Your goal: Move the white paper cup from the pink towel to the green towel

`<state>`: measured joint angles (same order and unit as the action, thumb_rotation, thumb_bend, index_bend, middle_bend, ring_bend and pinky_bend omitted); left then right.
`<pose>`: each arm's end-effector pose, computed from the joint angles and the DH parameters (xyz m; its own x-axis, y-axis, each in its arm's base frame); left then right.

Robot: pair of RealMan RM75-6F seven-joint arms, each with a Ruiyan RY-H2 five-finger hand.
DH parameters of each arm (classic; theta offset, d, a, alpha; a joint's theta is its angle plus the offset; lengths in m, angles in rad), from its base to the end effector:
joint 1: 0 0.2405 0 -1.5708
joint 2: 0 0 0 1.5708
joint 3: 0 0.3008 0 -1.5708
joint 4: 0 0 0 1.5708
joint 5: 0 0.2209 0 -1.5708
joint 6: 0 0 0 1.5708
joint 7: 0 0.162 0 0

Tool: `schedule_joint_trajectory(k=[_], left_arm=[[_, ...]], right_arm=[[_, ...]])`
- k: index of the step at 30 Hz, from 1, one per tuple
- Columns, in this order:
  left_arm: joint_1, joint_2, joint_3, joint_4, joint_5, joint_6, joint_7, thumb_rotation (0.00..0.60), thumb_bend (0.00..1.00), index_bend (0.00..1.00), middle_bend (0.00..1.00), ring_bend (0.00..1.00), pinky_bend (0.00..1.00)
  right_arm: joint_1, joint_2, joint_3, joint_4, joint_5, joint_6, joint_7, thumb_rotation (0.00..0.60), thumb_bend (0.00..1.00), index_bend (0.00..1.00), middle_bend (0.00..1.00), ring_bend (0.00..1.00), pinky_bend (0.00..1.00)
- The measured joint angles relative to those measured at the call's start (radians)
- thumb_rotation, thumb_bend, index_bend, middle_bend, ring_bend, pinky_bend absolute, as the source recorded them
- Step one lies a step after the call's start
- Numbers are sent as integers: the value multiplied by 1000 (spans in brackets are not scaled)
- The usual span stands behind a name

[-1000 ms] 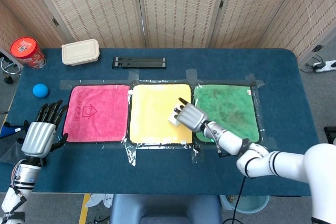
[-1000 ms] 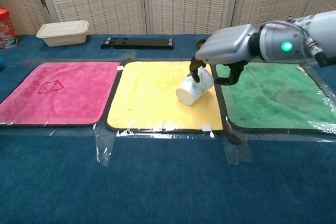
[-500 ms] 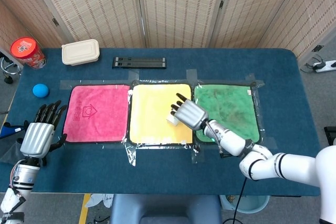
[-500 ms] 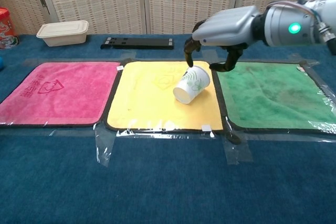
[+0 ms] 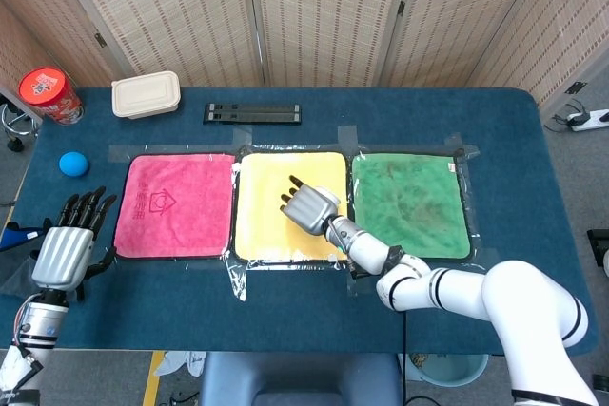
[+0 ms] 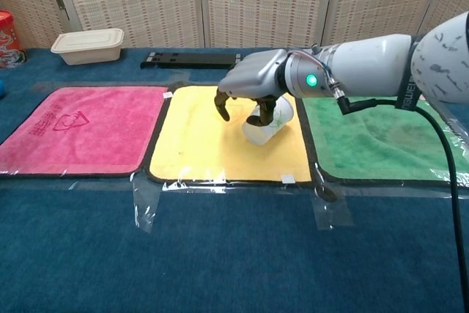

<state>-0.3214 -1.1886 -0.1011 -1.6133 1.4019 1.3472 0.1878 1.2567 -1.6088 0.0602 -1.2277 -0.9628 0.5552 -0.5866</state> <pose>-0.3066 0.2928 0.1352 0.4884 -0.0070 0.8726 0.8633 -0.1421 -0.4843 -0.0556 -0.4603 -0.0935 0.8838 -0.1004 0.4569 -0.3726 -0.7416 0.5579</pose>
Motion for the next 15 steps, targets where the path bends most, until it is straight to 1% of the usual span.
schedule_joint_trajectory(k=[5,9,15], left_arm=[[3,0,0,-2,4,4,-2,600,394,1,0,0,0],[3,-1,0,-2,6,2,-3,600,394,1,0,0,0],[-1,-4,-3,-3,11,-1,-3,600,394,1,0,0,0]], right_arm=[[8,3,-21,-6,49,-4,-26,600,548,312,239,226,33],[7,27,-46,-28,83,0,-39,600,548,312,242,232,33],[-10,70,-76,-75,81,22,-40,600,547,312,251,239,33]])
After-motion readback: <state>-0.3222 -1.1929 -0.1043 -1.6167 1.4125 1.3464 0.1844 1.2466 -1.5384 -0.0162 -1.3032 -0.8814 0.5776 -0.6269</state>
